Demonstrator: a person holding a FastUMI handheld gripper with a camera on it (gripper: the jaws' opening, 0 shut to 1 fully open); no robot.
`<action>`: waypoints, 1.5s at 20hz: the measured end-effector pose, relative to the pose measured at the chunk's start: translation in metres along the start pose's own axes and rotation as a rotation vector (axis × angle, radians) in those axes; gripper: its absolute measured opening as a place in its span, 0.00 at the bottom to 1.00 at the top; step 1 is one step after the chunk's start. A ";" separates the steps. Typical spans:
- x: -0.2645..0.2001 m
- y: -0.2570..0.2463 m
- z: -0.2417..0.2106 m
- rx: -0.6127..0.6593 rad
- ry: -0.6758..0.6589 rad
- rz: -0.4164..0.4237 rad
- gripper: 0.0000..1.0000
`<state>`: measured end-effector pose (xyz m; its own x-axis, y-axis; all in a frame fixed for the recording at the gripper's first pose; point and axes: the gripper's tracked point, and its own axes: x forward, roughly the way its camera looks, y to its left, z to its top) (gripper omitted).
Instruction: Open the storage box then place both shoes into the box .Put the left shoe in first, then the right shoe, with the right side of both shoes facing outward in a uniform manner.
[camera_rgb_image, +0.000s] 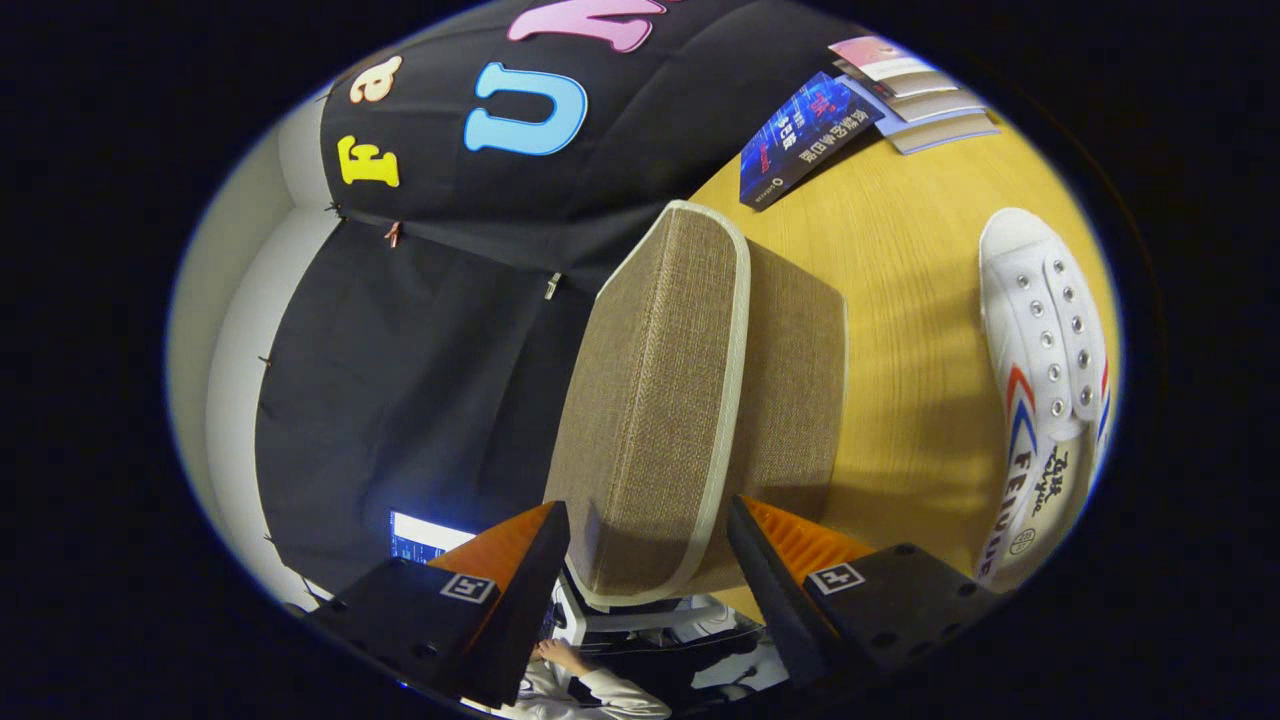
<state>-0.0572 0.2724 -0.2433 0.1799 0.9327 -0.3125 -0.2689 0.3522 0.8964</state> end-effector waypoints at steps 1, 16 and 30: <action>0.003 -0.004 -0.001 0.003 0.007 0.000 0.97; -0.033 0.038 0.029 0.229 0.002 0.196 0.93; -0.020 0.080 0.042 0.310 -0.037 0.188 0.05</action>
<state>-0.0424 0.2787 -0.1516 0.1903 0.9735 -0.1266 -0.0015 0.1292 0.9916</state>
